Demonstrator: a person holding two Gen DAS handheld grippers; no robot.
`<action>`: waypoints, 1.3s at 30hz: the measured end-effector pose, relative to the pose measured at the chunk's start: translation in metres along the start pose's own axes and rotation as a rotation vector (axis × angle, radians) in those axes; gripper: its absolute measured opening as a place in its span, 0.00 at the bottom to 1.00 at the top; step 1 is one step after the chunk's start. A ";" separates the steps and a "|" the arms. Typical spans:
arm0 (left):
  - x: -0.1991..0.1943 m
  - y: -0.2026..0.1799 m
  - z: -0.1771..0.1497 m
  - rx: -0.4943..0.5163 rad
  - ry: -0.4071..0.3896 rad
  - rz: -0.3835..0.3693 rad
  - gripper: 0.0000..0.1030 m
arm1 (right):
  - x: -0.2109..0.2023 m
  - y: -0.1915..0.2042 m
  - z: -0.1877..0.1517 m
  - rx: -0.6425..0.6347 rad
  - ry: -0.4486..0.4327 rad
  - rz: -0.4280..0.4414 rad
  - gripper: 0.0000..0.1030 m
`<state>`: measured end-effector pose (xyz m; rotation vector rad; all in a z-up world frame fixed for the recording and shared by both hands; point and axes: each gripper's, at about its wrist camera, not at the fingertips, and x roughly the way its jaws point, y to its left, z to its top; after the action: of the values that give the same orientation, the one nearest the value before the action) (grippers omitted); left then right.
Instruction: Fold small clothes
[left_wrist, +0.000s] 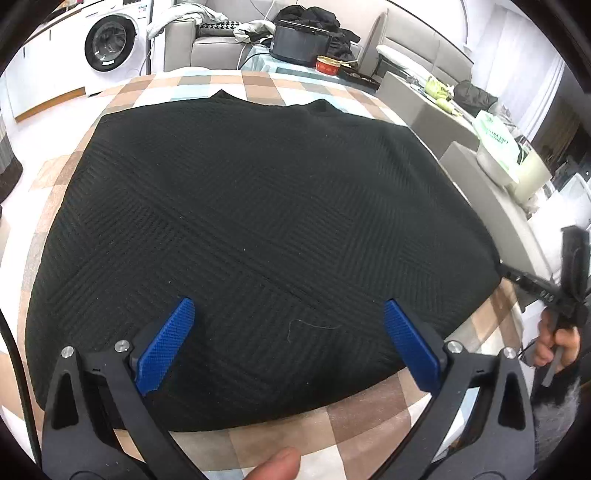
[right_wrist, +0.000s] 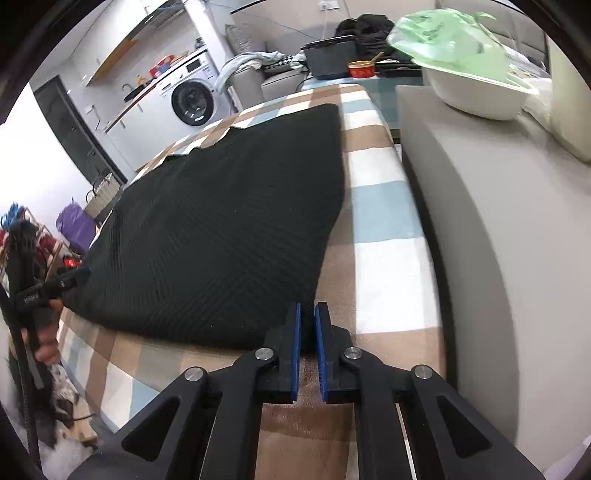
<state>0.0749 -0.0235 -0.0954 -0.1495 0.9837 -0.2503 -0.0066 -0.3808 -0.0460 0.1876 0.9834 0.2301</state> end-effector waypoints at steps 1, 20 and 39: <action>0.000 -0.001 -0.001 0.006 0.002 0.002 0.99 | -0.003 0.001 0.001 -0.003 -0.005 -0.009 0.14; 0.030 -0.006 -0.012 0.174 0.024 0.087 0.99 | 0.052 0.125 0.011 -0.273 0.022 -0.042 0.44; -0.011 0.050 0.002 0.045 -0.052 0.064 0.99 | 0.028 0.123 0.021 -0.200 -0.026 -0.090 0.46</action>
<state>0.0781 0.0281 -0.0973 -0.0832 0.9293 -0.2090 0.0123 -0.2561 -0.0252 -0.0359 0.9345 0.2411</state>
